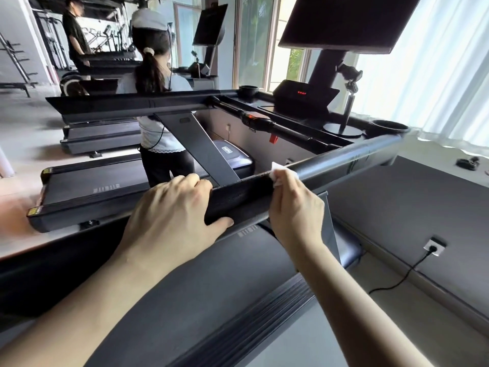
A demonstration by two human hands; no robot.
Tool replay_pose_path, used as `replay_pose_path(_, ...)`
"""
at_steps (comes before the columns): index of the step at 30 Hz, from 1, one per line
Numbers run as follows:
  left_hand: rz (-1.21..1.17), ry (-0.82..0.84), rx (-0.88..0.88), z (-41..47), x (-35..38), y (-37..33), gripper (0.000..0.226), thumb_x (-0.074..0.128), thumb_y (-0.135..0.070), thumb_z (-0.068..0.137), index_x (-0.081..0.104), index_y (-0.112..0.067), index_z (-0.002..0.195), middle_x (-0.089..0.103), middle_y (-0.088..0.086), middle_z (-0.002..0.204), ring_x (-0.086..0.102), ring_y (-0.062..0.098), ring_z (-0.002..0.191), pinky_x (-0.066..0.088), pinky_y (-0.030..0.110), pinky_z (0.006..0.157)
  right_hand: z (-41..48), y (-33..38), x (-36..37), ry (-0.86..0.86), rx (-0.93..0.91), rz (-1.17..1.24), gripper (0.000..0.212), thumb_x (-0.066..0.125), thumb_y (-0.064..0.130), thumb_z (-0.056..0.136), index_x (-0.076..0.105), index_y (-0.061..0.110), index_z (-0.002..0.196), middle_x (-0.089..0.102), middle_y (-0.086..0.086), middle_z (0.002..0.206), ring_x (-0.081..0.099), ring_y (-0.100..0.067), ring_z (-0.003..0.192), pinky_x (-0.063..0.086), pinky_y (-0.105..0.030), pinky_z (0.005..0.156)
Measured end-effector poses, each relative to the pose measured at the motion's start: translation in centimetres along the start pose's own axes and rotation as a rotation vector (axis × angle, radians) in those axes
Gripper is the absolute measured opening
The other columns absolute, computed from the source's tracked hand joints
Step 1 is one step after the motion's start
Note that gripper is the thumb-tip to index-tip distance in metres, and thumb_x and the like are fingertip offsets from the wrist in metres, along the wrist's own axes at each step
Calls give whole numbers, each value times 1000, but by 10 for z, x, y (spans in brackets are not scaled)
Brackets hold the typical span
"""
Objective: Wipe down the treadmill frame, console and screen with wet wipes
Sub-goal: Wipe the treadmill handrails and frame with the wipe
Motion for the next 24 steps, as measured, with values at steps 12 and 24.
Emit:
replay_pose_path(12, 5, 20, -2, -1, -3, -1, 55, 40, -74, 81, 59, -24, 94, 57, -4, 89, 63, 23, 91, 47, 39, 75, -36, 41, 5, 97, -410, 309, 20, 50, 9, 98, 60, 17, 112, 66, 7, 84, 63, -21, 70, 49, -39, 52)
replay_pose_path(24, 27, 15, -32, 0, -1, -4, 54, 60, -72, 80, 62, -23, 101, 59, -6, 92, 62, 21, 94, 47, 38, 80, -51, 12, 23, -111, 211, 365, 14, 47, 15, 101, 43, 25, 111, 65, 6, 74, 62, -32, 62, 40, -35, 53)
Point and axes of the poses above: each hand's wrist, its own z-axis towards the middle knuckle, its own x-axis out of the palm, y = z × x, the point moved 3 cm from there along z, towards the middle knuckle
